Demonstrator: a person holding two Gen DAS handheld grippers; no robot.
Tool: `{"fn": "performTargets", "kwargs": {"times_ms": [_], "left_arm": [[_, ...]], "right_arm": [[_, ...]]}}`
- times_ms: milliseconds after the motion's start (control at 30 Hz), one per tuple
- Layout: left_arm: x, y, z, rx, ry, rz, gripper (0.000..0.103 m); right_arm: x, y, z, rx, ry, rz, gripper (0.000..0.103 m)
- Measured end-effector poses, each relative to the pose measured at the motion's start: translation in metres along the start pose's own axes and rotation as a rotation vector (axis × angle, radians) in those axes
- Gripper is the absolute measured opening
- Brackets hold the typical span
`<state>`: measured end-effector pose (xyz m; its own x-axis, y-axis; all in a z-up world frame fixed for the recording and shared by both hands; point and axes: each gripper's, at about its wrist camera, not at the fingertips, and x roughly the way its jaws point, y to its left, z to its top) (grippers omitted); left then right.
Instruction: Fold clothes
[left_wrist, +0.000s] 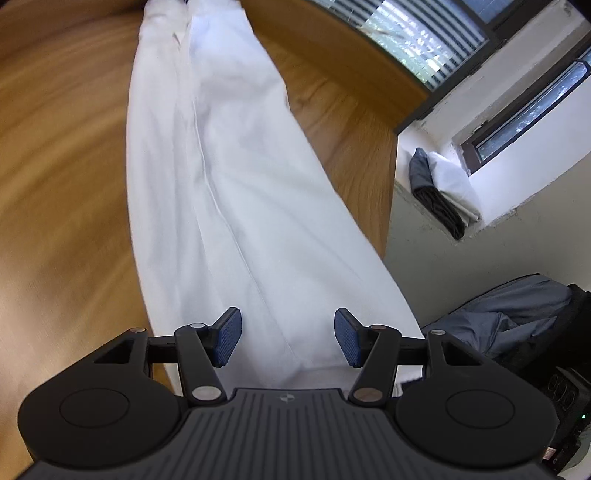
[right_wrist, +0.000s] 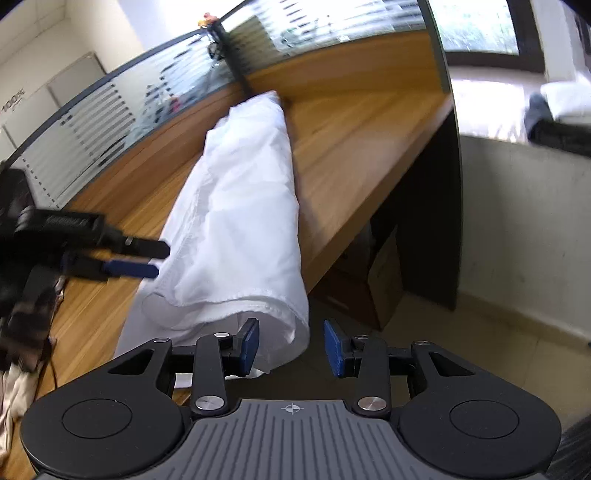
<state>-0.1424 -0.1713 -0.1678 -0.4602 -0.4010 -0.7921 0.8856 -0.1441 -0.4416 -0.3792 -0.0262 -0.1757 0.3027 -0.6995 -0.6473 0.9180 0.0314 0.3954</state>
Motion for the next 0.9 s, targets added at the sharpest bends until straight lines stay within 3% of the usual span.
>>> {"fn": "performTargets", "kwargs": {"times_ms": [67, 100, 167, 333, 533, 700, 900], "left_arm": [[0.008, -0.004, -0.006, -0.013, 0.018, 0.021, 0.057], [0.011, -0.004, -0.007, -0.02, 0.017, 0.026, 0.036], [0.008, -0.003, -0.003, -0.045, 0.0, -0.001, 0.004], [-0.009, -0.005, 0.01, -0.108, -0.035, -0.08, 0.004], [-0.027, -0.013, 0.023, -0.166, -0.052, -0.147, 0.003], [-0.023, -0.01, 0.028, -0.264, -0.047, -0.176, 0.003], [-0.018, -0.013, 0.036, -0.291, -0.046, -0.189, 0.003]], "right_arm": [[0.005, 0.0, 0.0, 0.019, -0.006, -0.003, 0.038], [0.005, -0.001, 0.002, 0.038, -0.018, -0.001, 0.038], [0.001, -0.001, 0.004, 0.063, -0.051, -0.008, 0.038], [-0.01, -0.002, 0.013, 0.079, -0.12, -0.058, 0.038], [-0.012, 0.009, 0.011, -0.071, -0.111, -0.193, 0.038], [-0.028, 0.009, 0.004, 0.03, -0.125, -0.172, 0.038], [-0.047, 0.012, -0.018, 0.184, -0.107, -0.068, 0.037]]}}
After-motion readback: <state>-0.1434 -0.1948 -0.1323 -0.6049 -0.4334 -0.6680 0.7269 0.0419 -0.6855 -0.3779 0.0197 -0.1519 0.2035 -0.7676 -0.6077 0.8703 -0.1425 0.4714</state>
